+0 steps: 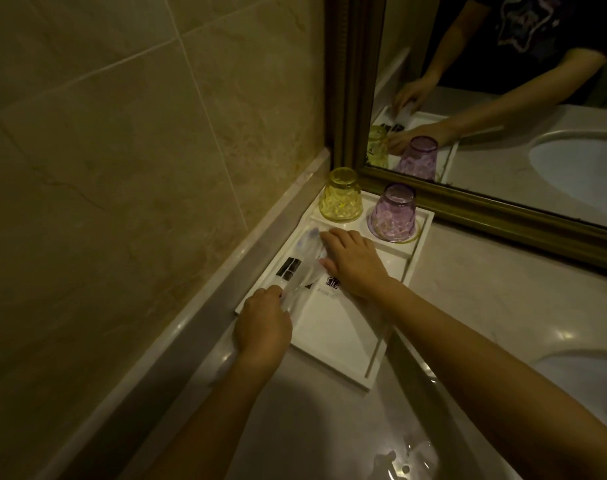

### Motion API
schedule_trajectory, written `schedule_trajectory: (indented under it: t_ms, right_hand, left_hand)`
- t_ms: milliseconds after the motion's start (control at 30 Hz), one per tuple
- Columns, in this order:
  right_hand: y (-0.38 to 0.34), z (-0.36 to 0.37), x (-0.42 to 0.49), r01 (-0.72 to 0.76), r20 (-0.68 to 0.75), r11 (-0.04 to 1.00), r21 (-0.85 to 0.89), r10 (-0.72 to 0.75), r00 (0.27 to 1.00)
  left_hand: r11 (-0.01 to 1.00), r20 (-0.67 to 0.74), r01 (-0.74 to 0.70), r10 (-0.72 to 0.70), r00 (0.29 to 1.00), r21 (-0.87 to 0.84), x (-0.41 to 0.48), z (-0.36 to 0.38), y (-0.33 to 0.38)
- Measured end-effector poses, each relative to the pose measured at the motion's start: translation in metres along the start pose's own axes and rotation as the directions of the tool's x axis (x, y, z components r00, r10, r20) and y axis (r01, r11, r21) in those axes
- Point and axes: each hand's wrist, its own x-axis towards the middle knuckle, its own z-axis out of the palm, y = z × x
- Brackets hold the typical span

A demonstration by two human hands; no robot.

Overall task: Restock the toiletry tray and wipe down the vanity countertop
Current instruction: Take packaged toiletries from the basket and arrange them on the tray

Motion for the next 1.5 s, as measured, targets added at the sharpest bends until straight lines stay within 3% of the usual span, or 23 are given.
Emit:
schedule_trajectory:
  t_ms: [100,200,267,367,467,567,667,767,867,967,1133,1233,1300,1333,1400,1500]
  right_hand:
    - [0.0,-0.009,0.0,-0.02,0.016,0.992,0.122,0.018,1.0]
    - [0.0,-0.025,-0.005,-0.039,-0.092,0.943,0.33,0.073,0.993]
    - [-0.003,-0.041,-0.011,-0.12,-0.069,0.808,0.577,0.195,0.978]
    - [-0.008,-0.066,-0.023,-0.336,0.245,0.451,0.827,0.248,0.937]
    - [-0.004,-0.082,-0.032,-0.346,0.282,0.332,0.877,0.226,0.932]
    - [0.003,-0.095,-0.036,-0.333,0.256,0.228,0.915,0.308,0.916]
    - [0.011,-0.102,-0.041,-0.36,0.283,0.194,0.913,0.335,0.899]
    - [0.018,-0.102,-0.046,-0.427,0.353,0.182,0.886,0.333,0.874]
    - [0.023,-0.098,-0.047,-0.444,0.371,0.275,0.853,0.278,0.886]
    - [0.027,-0.097,-0.047,-0.424,0.33,0.305,0.853,0.315,0.89]
    - [0.028,-0.096,-0.042,-0.427,0.324,0.307,0.85,0.334,0.885]
    - [0.026,-0.098,-0.037,-0.466,0.419,0.105,0.879,0.297,0.858]
    - [0.023,-0.099,-0.032,-0.484,0.486,-0.078,0.872,0.254,0.836]
    - [0.023,-0.099,-0.029,-0.484,0.495,-0.109,0.868,0.246,0.833]
    - [0.021,-0.098,-0.025,-0.484,0.486,-0.076,0.872,0.265,0.833]
    - [0.021,-0.091,-0.018,-0.511,0.461,0.052,0.858,0.362,0.81]
  left_hand:
    - [0.992,0.027,0.024,-0.02,0.999,-0.123,-0.001,-0.003,-0.001]
    - [0.966,0.056,0.014,0.0,0.998,-0.257,-0.003,-0.008,0.002]
    - [0.92,0.105,0.001,0.044,0.993,-0.391,-0.005,-0.013,0.009]
    - [0.762,0.263,0.088,0.111,0.959,-0.642,-0.009,-0.02,0.023]
    - [0.712,0.443,0.209,0.158,0.883,-0.671,-0.012,-0.027,0.033]
    - [0.583,0.563,0.355,0.222,0.796,-0.731,-0.017,-0.029,0.027]
    - [0.537,0.614,0.43,0.225,0.756,-0.726,-0.026,-0.025,0.011]
    - [0.484,0.61,0.469,0.186,0.77,-0.739,-0.03,-0.02,0.005]
    - [0.479,0.604,0.477,0.15,0.783,-0.737,-0.031,-0.019,0.011]
    - [0.424,0.61,0.5,0.174,0.773,-0.755,-0.032,-0.018,0.015]
    - [0.521,0.458,0.336,0.12,0.881,-0.784,-0.034,-0.021,0.012]
    - [0.713,0.113,-0.019,0.138,0.984,-0.701,-0.038,-0.018,0.012]
    - [0.837,-0.168,-0.312,0.263,0.95,-0.45,-0.042,-0.015,0.01]
    - [0.858,-0.263,-0.425,0.357,0.897,-0.287,-0.042,-0.013,0.008]
    - [0.85,-0.299,-0.527,0.502,0.812,-0.004,-0.041,-0.003,0.004]
    - [0.866,-0.196,-0.48,0.499,0.844,0.14,-0.04,0.014,0.003]
